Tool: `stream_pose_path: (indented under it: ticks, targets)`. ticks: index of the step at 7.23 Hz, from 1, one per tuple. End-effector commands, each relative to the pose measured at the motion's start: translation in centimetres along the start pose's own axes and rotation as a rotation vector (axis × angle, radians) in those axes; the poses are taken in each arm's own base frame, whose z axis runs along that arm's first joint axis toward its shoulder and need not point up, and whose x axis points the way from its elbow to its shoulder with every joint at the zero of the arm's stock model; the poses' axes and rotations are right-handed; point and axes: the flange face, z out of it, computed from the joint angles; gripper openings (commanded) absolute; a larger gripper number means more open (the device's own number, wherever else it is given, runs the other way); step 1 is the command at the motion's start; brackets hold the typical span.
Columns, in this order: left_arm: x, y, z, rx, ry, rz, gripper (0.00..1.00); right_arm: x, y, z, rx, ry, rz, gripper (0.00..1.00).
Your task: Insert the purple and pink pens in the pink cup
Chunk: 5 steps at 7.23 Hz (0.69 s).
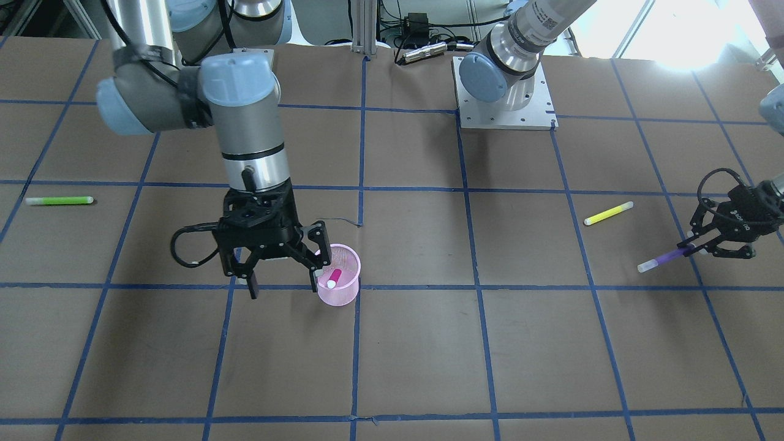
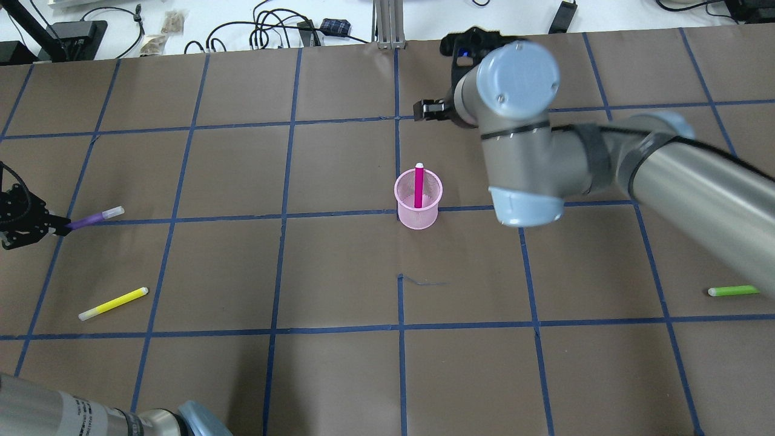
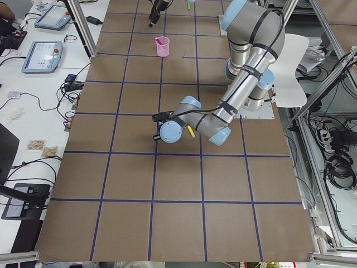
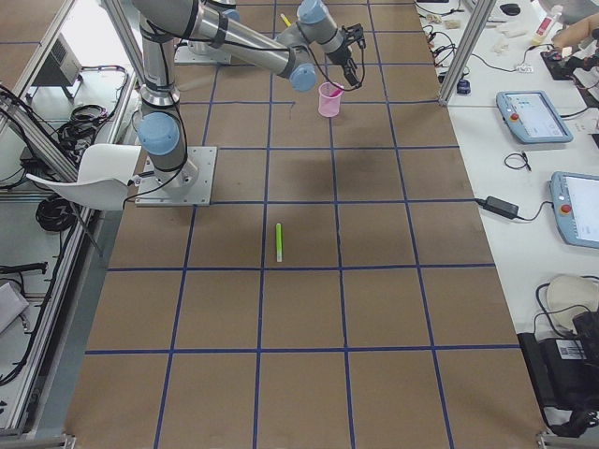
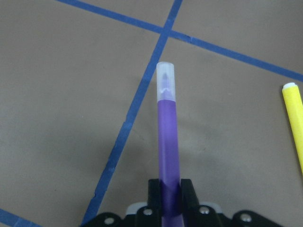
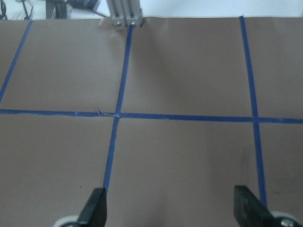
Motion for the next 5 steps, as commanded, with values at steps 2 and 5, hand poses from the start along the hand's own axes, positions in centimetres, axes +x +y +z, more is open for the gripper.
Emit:
stream_pose_path:
  ticks: [2, 5]
  targets:
    - [3.8, -14.5, -3.2, -0.028, 0.062, -0.212, 0.00, 8.9, -8.5, -6.7, -0.299, 0.081, 0.066, 0.98]
    - [9.6, -28.9, -3.7, -0.089, 0.044, -0.462, 0.00, 8.5, -3.6, -15.8, -0.500, 0.077, 0.111, 1.00]
